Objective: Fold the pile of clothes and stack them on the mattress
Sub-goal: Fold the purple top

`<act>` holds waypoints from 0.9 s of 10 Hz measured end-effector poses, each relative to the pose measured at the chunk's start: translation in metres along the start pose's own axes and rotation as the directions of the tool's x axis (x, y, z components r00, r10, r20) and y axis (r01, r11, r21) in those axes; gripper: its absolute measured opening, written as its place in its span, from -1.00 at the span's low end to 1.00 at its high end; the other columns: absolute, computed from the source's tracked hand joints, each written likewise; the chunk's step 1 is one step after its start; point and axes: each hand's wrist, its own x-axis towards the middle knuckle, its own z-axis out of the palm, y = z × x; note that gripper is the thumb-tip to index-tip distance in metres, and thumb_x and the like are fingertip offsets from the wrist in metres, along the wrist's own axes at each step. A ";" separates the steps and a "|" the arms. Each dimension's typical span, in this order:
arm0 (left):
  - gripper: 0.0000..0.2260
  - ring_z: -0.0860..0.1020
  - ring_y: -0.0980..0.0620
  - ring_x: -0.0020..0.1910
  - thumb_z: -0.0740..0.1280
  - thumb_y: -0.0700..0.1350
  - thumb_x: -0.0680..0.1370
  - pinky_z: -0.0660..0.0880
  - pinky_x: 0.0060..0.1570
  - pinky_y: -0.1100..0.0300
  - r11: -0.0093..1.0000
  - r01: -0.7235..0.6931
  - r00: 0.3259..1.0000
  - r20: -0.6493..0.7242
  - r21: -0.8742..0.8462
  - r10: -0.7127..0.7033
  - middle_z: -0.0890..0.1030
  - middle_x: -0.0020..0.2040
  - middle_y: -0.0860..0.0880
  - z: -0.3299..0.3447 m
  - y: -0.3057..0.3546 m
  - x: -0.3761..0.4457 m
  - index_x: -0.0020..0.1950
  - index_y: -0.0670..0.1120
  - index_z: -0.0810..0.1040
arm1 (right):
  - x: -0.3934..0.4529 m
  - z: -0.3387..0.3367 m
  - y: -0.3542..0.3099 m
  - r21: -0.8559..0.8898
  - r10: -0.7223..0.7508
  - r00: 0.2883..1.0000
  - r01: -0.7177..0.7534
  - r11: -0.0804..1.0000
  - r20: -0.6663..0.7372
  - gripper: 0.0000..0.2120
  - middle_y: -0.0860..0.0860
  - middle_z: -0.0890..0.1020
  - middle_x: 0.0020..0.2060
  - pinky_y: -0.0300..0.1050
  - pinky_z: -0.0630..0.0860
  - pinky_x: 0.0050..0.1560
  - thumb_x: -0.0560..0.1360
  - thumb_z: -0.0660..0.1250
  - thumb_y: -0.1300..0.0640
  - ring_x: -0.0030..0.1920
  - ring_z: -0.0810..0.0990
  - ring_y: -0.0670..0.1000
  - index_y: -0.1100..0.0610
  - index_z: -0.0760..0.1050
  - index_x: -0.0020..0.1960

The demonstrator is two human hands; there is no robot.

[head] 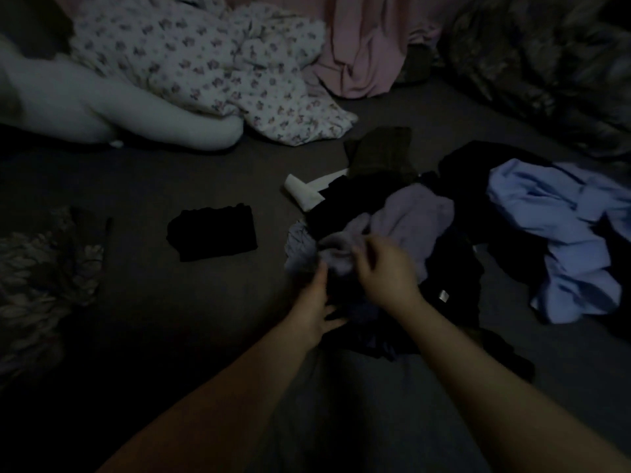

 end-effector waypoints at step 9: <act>-0.68 0.57 -0.25 -0.04 0.08 -0.14 0.66 0.56 0.01 -0.12 0.867 -0.471 0.745 -0.599 -0.160 0.294 0.52 0.17 -0.32 -0.154 0.002 -0.166 0.33 -0.30 0.32 | -0.147 0.054 -0.097 -0.406 0.098 0.897 0.096 0.909 0.431 -0.74 0.10 0.55 0.13 -0.05 0.39 0.02 0.50 0.22 0.04 0.17 0.44 0.17 0.11 0.58 0.07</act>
